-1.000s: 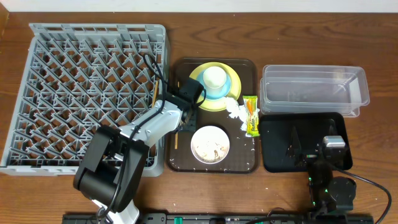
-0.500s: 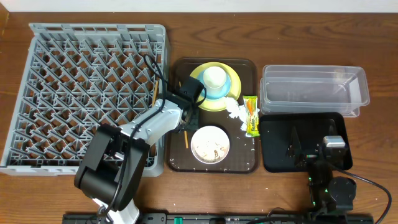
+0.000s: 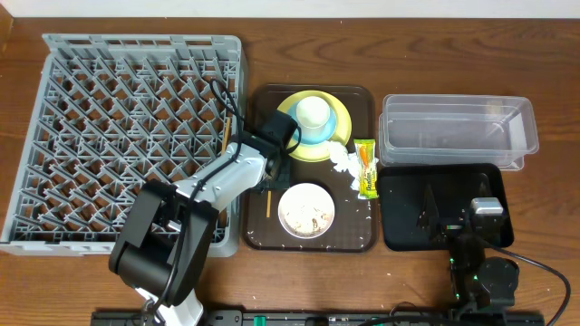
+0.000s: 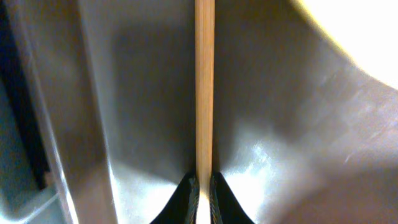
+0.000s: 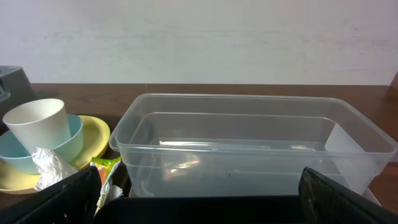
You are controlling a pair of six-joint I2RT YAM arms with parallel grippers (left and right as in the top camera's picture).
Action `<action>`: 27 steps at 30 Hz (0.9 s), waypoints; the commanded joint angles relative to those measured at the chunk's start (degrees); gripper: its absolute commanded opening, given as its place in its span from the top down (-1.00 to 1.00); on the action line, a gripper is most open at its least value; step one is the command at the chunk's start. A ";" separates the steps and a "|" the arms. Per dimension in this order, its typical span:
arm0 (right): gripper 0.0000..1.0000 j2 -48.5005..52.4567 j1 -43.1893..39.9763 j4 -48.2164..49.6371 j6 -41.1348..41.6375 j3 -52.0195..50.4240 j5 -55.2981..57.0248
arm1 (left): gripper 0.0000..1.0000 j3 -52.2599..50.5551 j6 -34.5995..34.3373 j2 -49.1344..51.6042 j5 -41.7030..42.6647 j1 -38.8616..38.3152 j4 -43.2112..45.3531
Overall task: Sort waste into correct bins and load items into the dishwasher
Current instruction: 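Carry the second chopstick into the dish rack with the left gripper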
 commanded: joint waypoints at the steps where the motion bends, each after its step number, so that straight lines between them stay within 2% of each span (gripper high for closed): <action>1: -0.99 -0.13 0.17 -0.24 0.76 -0.07 0.33 | 0.85 3.30 0.55 -4.94 0.26 0.63 -1.95; 8: -0.98 -0.13 0.17 -0.24 0.74 -0.07 0.33 | 0.85 3.91 0.72 -19.30 -5.09 1.88 -3.13; 14: -0.99 -0.13 0.17 -0.24 0.74 -0.07 0.33 | 0.85 3.89 6.47 -26.64 -8.59 6.12 -6.58; 21: -0.99 -0.13 0.17 -0.24 0.76 -0.07 0.33 | 0.85 1.81 8.76 -24.50 -8.55 13.40 -8.81; 27: -0.99 -0.13 0.17 -0.24 0.74 -0.07 0.35 | 0.85 1.70 10.10 -18.93 -8.13 14.56 -9.11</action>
